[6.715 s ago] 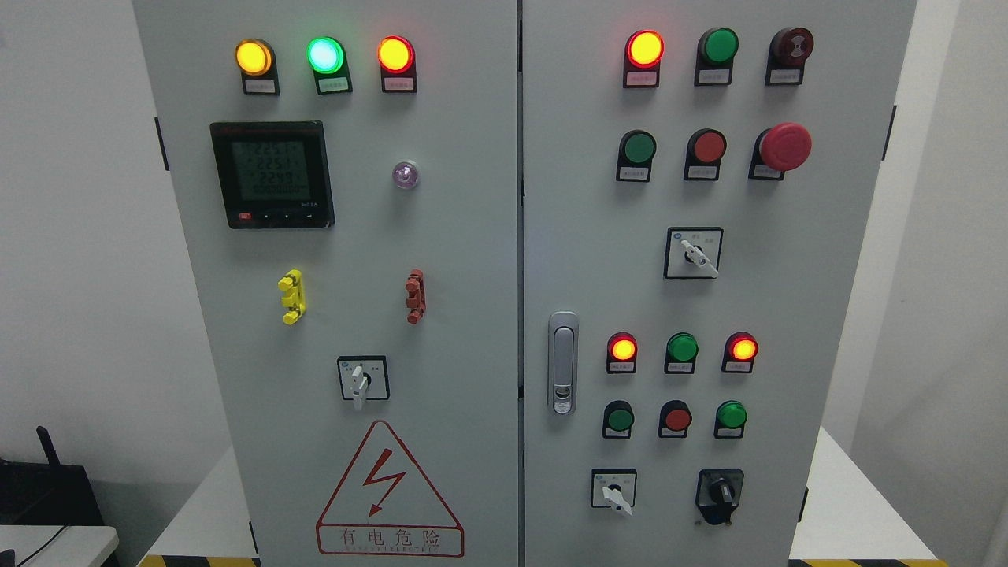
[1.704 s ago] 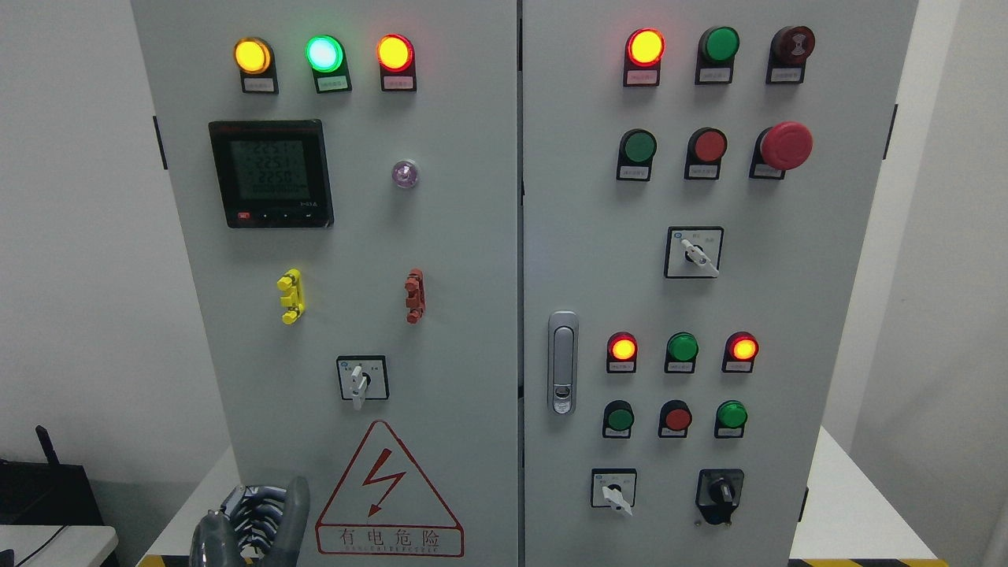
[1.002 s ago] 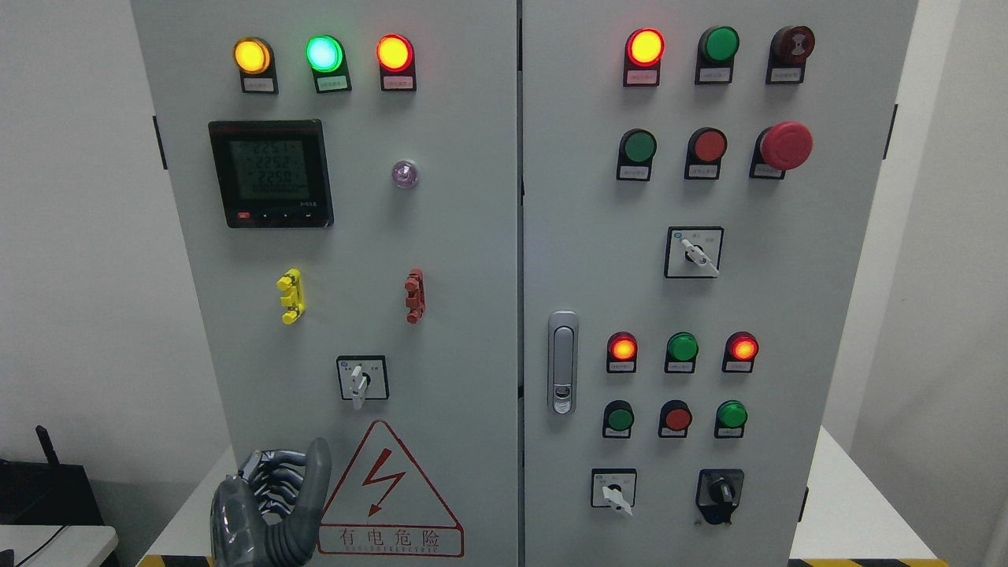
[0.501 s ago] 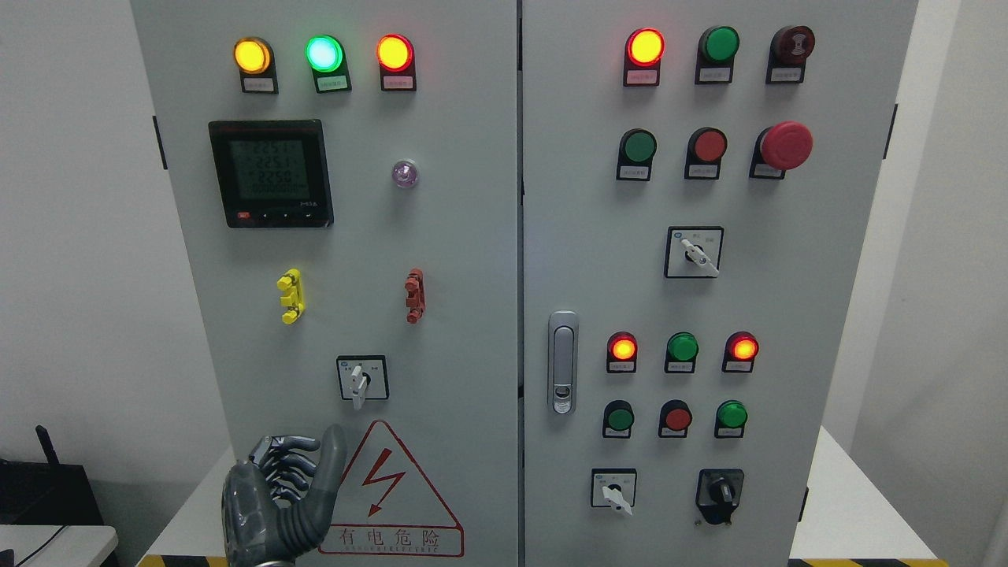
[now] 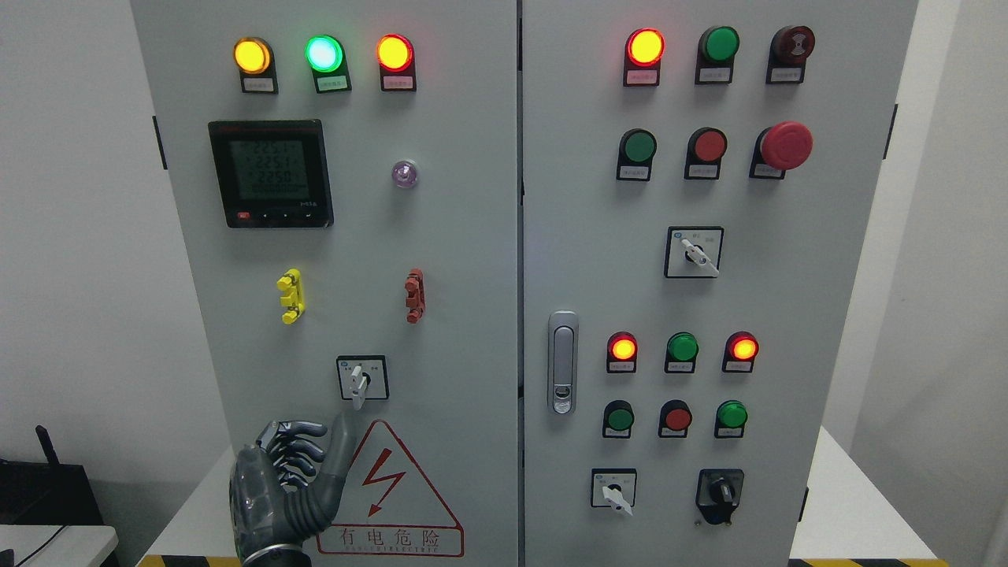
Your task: Turn on light switch 1
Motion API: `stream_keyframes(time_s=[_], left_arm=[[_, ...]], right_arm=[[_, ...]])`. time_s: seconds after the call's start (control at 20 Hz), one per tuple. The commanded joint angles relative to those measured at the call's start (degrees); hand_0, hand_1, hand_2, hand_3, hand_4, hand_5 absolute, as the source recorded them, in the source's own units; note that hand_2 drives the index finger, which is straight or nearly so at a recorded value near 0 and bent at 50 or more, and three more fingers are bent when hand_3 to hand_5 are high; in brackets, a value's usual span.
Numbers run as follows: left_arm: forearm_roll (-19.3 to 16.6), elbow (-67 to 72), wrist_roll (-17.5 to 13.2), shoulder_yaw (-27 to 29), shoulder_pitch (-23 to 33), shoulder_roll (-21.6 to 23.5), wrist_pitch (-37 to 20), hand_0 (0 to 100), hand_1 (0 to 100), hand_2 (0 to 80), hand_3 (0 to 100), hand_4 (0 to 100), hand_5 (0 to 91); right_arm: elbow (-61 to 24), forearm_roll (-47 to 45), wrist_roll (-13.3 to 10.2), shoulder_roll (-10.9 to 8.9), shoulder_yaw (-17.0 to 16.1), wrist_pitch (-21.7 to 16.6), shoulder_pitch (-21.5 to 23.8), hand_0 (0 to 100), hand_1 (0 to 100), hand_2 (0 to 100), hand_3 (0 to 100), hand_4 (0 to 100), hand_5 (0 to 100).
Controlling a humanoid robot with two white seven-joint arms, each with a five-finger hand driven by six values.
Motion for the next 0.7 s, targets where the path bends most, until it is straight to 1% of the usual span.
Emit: stream_keyframes(time_s=[0.0, 0.25, 0.65], left_arm=[[1.6, 0.9, 0.0, -0.4, -1.6, -0.3, 0.9, 4, 50, 52.7, 81, 84, 79.7], [1.8, 1.3, 0.0, -0.5, -2.9, -0.4, 1.0, 3, 50, 52.6, 81, 84, 79.8], [1.9, 1.4, 0.4, -1.1, -3.0, -0.4, 1.5, 3, 50, 52.7, 81, 84, 79.9]], right_arm=[[0.0, -1.5, 0.0, 0.0, 1.1, 0.0, 0.0, 12, 39, 0, 0, 0, 0], [0.0, -1.5, 0.0, 0.0, 1.1, 0.0, 0.0, 12, 39, 0, 0, 0, 0], [0.0, -1.5, 0.0, 0.0, 1.1, 0.0, 0.0, 12, 39, 0, 0, 0, 0]])
